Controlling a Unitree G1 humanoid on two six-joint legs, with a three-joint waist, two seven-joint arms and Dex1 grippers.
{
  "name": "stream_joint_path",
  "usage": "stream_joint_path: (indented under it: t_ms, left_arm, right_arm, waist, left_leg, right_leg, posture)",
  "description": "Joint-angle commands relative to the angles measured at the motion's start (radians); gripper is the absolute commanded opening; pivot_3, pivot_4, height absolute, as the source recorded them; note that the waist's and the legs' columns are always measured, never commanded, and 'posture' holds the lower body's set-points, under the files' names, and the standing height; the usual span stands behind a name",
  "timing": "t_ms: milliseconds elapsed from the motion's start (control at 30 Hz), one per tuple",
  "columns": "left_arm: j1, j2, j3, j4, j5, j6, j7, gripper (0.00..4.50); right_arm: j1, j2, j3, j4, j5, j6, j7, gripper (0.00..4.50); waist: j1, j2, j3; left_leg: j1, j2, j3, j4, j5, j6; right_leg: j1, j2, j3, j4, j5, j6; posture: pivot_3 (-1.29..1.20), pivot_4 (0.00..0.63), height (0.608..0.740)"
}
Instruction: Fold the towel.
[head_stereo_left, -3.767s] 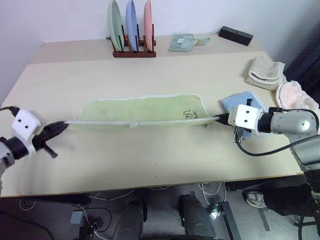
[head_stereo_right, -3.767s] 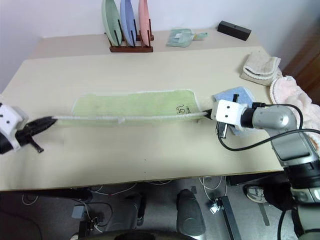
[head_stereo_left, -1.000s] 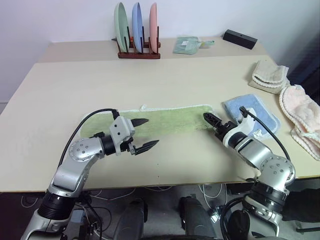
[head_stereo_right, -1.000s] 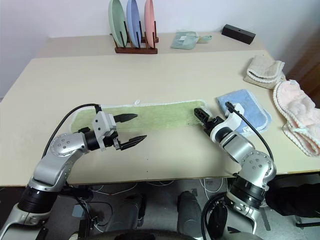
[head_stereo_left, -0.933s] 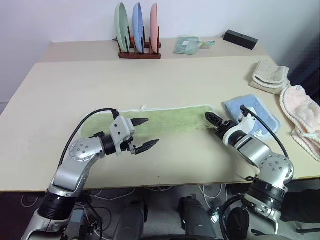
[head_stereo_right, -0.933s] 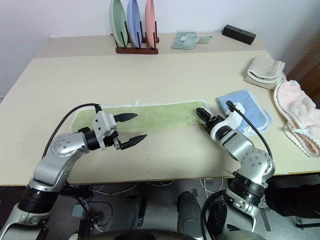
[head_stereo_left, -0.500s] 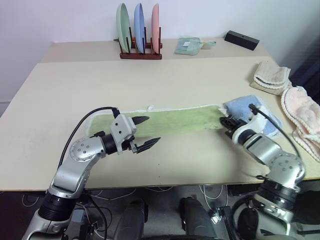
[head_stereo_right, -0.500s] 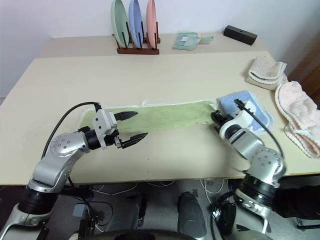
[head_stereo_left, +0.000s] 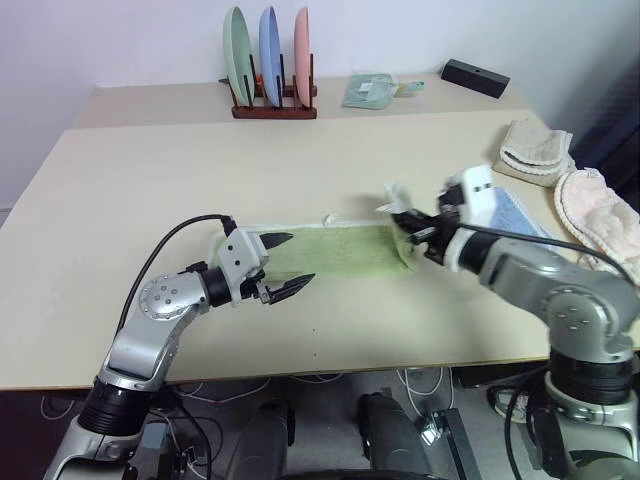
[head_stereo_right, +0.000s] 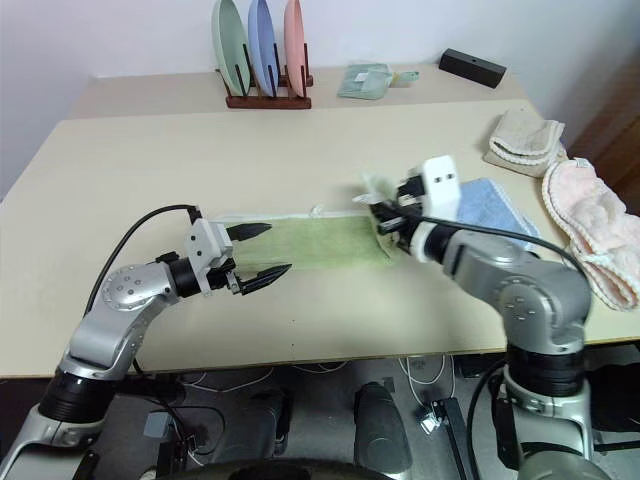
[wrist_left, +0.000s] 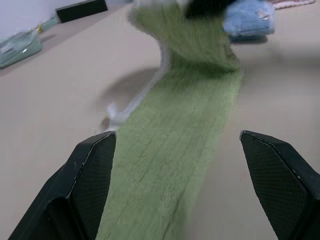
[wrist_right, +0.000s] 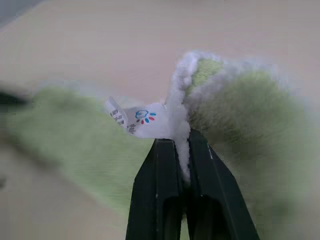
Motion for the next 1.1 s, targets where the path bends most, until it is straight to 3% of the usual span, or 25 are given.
stream_joint_path:
  t_ms: [33,167,267,300,367,533,667,767,900,933,1100]
  left_arm:
    - [0.008,0.008,0.028,-0.034,0.001,-0.021,0.006,4.06]
    - [0.037,0.012,0.038,-0.046,0.002,-0.025,0.012,4.06]
    - [0.058,0.013,0.044,-0.055,0.008,-0.029,0.018,4.06]
    - [0.064,0.014,0.046,-0.057,0.008,-0.029,0.020,4.06]
    - [0.076,0.016,0.053,-0.059,0.008,-0.032,0.021,4.06]
    - [0.093,0.021,0.066,-0.052,0.009,-0.032,0.029,4.06]
    - [0.092,0.028,0.096,-0.023,0.005,-0.035,0.032,4.06]
    - [0.088,0.028,0.101,-0.006,0.006,-0.042,0.024,4.06]
    - [0.080,0.019,0.083,-0.012,0.008,-0.035,0.022,4.06]
    - [0.079,0.017,0.079,-0.015,0.008,-0.031,0.023,4.06]
    - [0.094,0.018,0.076,-0.038,0.010,-0.021,0.026,4.06]
  right_arm:
    - [-0.015,0.037,0.117,0.053,-0.103,-0.082,0.048,0.05]
    - [-0.024,0.066,0.192,0.127,-0.197,-0.144,0.092,0.05]
    - [-0.025,0.099,0.172,0.136,-0.200,-0.156,0.116,0.05]
    - [-0.021,0.111,0.147,0.125,-0.179,-0.147,0.125,0.49]
    - [-0.004,0.107,0.103,0.081,-0.137,-0.124,0.159,0.90]
    - [0.052,0.014,0.026,-0.049,-0.102,-0.138,0.253,3.28]
    - [0.063,-0.048,-0.071,-0.076,-0.086,-0.176,0.302,3.28]
    - [0.025,-0.045,-0.066,0.031,-0.164,-0.216,0.270,2.40]
    - [-0.021,-0.035,0.064,0.182,-0.325,-0.367,0.322,0.35]
    - [-0.037,-0.015,0.098,0.243,-0.367,-0.413,0.325,0.09]
    - [-0.075,0.083,0.164,0.499,-0.473,-0.557,0.351,0.09]
  waist:
    - [0.001,0.000,0.000]
    - [0.001,0.000,0.000]
    - [0.000,0.000,0.000]
    - [0.000,0.000,0.000]
    - [0.001,0.000,0.000]
    - [0.015,0.000,0.000]
    - [0.020,0.000,0.000]
    - [0.017,0.000,0.000]
    - [0.018,0.000,0.000]
    - [0.017,0.000,0.000]
    - [0.017,0.000,0.000]
  left_leg:
    - [0.000,0.000,0.000,0.000,0.000,0.000]
    - [0.000,0.000,0.000,0.000,0.000,0.000]
    - [0.000,0.000,-0.001,0.000,0.000,0.000]
    - [0.000,0.000,-0.001,0.000,0.000,0.000]
    - [0.000,0.000,-0.001,0.000,0.000,0.000]
    - [0.000,0.000,-0.001,0.000,0.000,0.000]
    - [0.000,0.000,0.000,0.000,0.000,0.000]
    - [0.000,0.000,0.000,0.000,0.000,0.000]
    - [0.000,0.000,0.000,-0.001,0.000,0.000]
    - [0.000,0.000,0.000,-0.001,0.000,0.000]
    - [0.000,0.000,0.000,-0.001,0.000,0.000]
  right_leg:
    - [0.000,0.000,0.000,0.000,0.000,0.000]
    - [0.000,0.000,0.000,0.000,0.000,0.000]
    - [0.000,0.000,0.000,0.000,0.000,0.000]
    - [0.000,0.000,0.000,0.000,0.000,0.000]
    - [0.000,0.000,0.000,0.000,0.000,0.000]
    - [0.000,0.000,-0.001,-0.001,0.000,0.000]
    - [0.000,0.000,-0.001,-0.001,0.000,0.000]
    - [0.001,0.000,-0.001,-0.002,0.000,0.000]
    - [0.001,0.000,-0.001,-0.003,0.000,0.000]
    - [0.001,0.000,-0.001,-0.003,0.000,0.000]
    - [0.000,0.000,-0.001,-0.003,0.000,0.000]
  posture:
    - [0.00,0.150,0.740]
    - [0.00,0.150,0.740]
    - [0.00,0.150,0.740]
    - [0.00,0.150,0.740]
    - [0.00,0.150,0.740]
    - [0.00,0.150,0.740]
    - [0.00,0.150,0.740]
    - [0.00,0.150,0.740]
    - [0.00,0.150,0.740]
    - [0.00,0.150,0.740]
    - [0.00,0.150,0.740]
